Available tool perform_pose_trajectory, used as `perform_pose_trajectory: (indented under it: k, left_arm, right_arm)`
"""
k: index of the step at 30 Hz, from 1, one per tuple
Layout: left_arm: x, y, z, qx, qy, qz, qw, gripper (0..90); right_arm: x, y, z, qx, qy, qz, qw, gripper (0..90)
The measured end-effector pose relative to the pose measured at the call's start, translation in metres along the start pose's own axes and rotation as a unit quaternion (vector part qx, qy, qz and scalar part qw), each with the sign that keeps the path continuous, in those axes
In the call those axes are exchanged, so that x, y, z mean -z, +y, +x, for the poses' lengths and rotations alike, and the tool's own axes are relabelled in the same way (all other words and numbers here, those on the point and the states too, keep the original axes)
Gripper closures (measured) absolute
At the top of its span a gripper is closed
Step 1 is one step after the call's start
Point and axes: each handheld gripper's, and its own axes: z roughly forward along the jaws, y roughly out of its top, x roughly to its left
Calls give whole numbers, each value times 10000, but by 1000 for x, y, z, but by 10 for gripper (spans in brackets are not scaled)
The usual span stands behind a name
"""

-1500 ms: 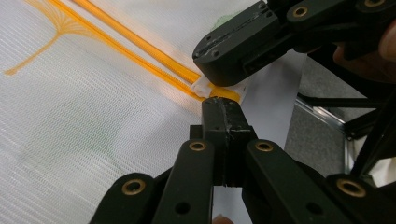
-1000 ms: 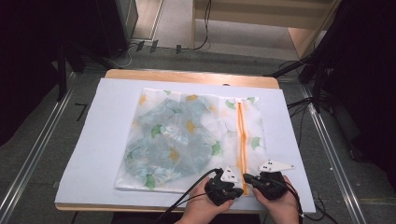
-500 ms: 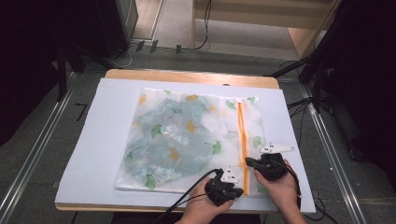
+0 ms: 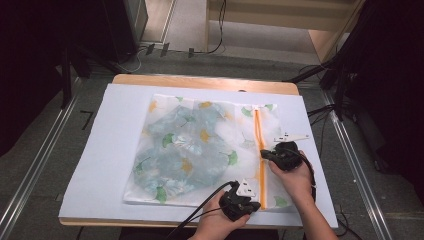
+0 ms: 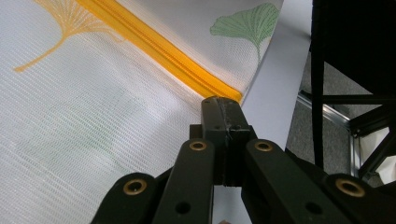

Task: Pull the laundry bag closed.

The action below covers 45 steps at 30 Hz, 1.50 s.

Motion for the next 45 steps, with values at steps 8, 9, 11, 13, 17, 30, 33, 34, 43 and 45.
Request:
perform_pose_trajectory:
  k: [8,9,11,13,17,30,33,34,43,45]
  left_arm:
    - [0,0,0,-30,14,17,10000,900]
    - [0,0,0,-43,19,23,10000,900]
    - [0,0,0,-29,10,37,10000,900]
    - [0,0,0,-10,-4,15,10000,900]
    - [0,0,0,14,-5,-5,10000,900]
    - [0,0,0,9,-10,-1,10000,900]
    - [0,0,0,21,-22,-4,10000,900]
    - [0,0,1,18,-28,-14,10000,900]
    - [0,0,1,21,-29,-19,10000,900]
    - [0,0,1,23,-36,21,10000,900]
  right_arm:
    - [-9,9,-7,-46,-28,-7,10000,900]
    - [-9,9,-7,-46,-28,-7,10000,900]
    - [-12,15,-10,-62,-46,-16,10000,900]
    - [-14,19,-11,-57,-86,-32,9999,900]
    - [-17,27,-16,-101,-104,-39,9999,900]
    - [-29,51,-29,-99,-207,-20,9997,900]
    - [-34,57,-34,-160,-203,-15,9997,900]
    - [-37,61,-37,-199,-218,14,9996,900]
    - [-52,73,-47,-292,-245,67,9993,900]
    - [-57,75,-51,-305,-263,84,9992,900]
